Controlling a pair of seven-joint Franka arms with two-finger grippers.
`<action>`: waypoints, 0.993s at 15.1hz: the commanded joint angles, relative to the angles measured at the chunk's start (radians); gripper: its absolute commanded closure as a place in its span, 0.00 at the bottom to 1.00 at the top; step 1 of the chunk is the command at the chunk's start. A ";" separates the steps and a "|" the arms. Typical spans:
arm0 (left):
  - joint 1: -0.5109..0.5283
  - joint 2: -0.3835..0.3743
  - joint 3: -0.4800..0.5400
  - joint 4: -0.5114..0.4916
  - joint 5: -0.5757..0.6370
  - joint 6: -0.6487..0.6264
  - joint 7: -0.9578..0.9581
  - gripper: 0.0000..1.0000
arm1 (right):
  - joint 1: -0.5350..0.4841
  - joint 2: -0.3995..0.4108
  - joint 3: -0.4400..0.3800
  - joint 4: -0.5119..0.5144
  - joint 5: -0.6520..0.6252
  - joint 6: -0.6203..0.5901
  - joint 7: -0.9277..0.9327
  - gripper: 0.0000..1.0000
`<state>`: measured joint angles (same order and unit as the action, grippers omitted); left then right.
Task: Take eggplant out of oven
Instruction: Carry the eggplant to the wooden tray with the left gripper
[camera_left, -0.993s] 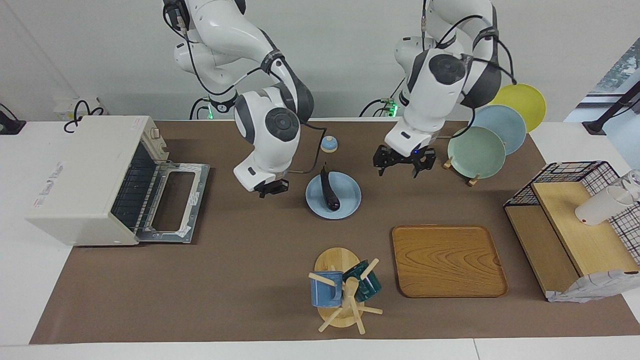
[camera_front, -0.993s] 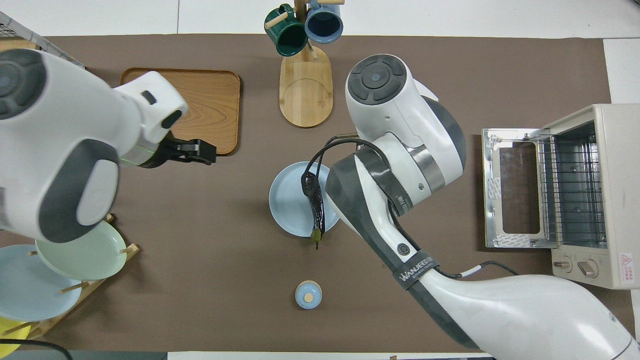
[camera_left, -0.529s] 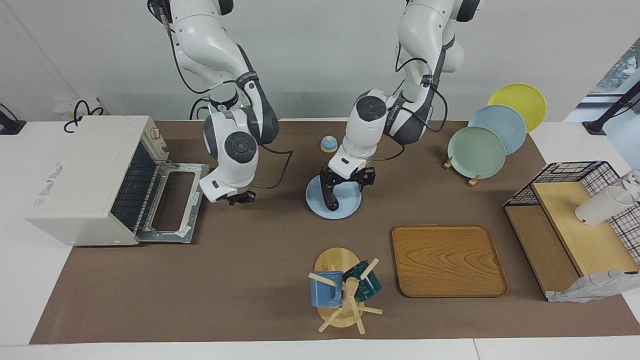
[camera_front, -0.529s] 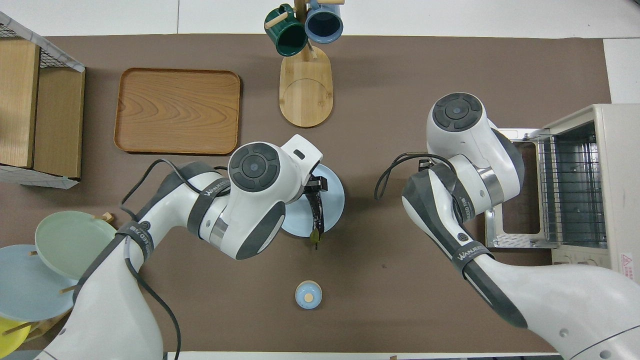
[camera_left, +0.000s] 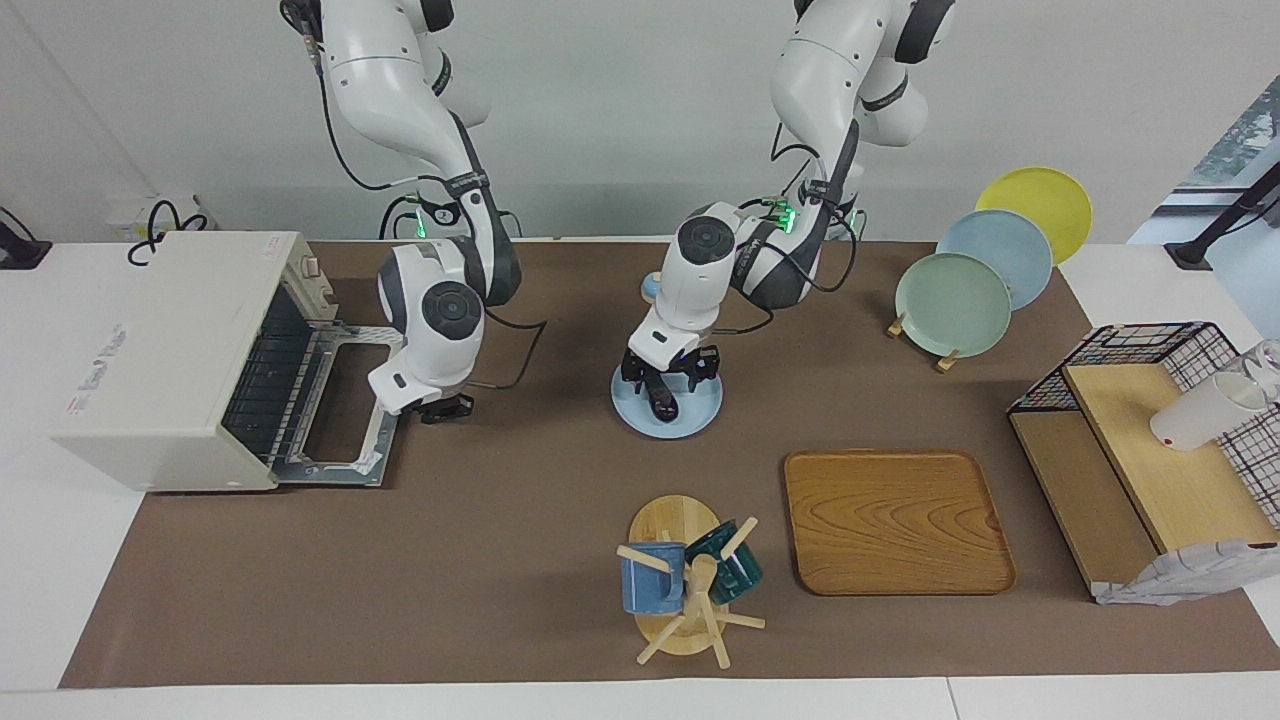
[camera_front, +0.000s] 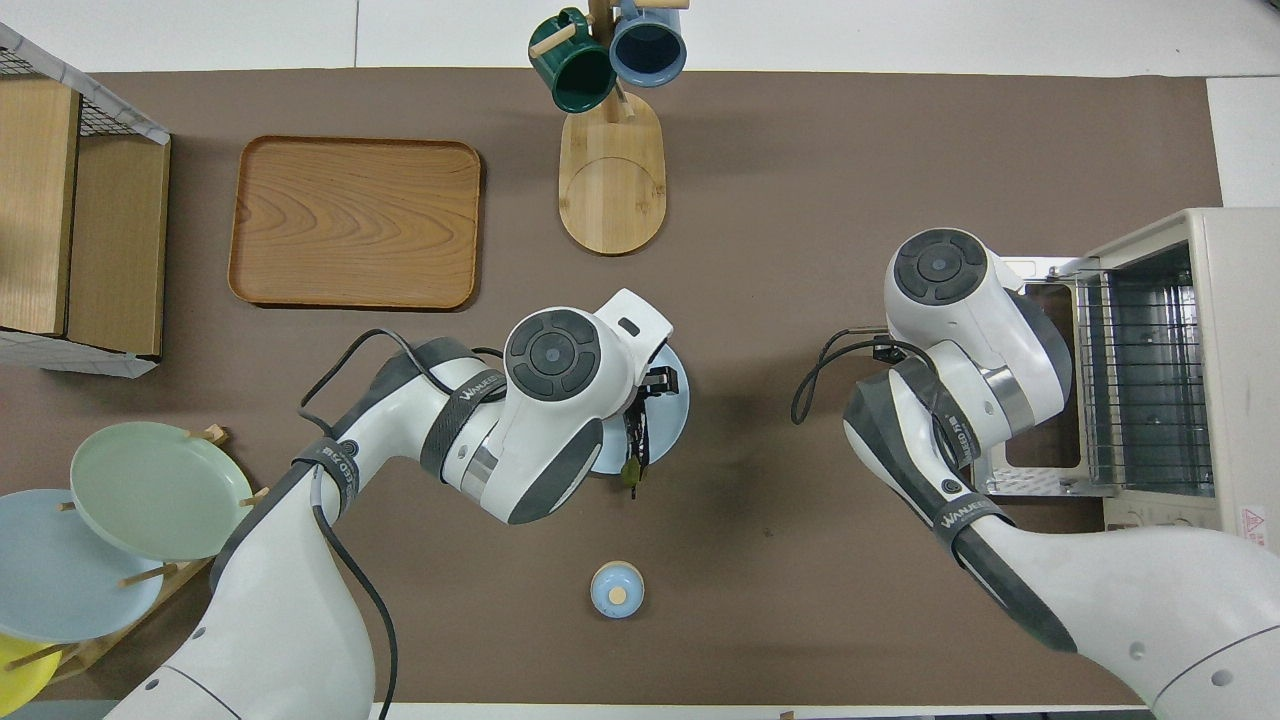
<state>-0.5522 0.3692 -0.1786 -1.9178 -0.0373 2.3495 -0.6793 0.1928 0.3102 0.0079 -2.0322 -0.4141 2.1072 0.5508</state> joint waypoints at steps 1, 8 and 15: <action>-0.015 -0.001 0.018 -0.006 -0.006 0.014 -0.011 0.36 | -0.019 -0.034 0.012 -0.051 -0.052 0.011 -0.020 1.00; 0.003 -0.010 0.018 0.032 -0.006 -0.054 -0.009 1.00 | -0.039 -0.039 0.012 -0.053 -0.153 -0.022 -0.073 1.00; 0.242 0.039 0.021 0.348 0.003 -0.332 0.106 1.00 | -0.070 -0.098 0.015 0.044 -0.144 -0.187 -0.293 1.00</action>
<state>-0.3828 0.3604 -0.1513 -1.6523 -0.0368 2.0640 -0.6124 0.1792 0.2756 0.0284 -2.0047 -0.5292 1.9616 0.3678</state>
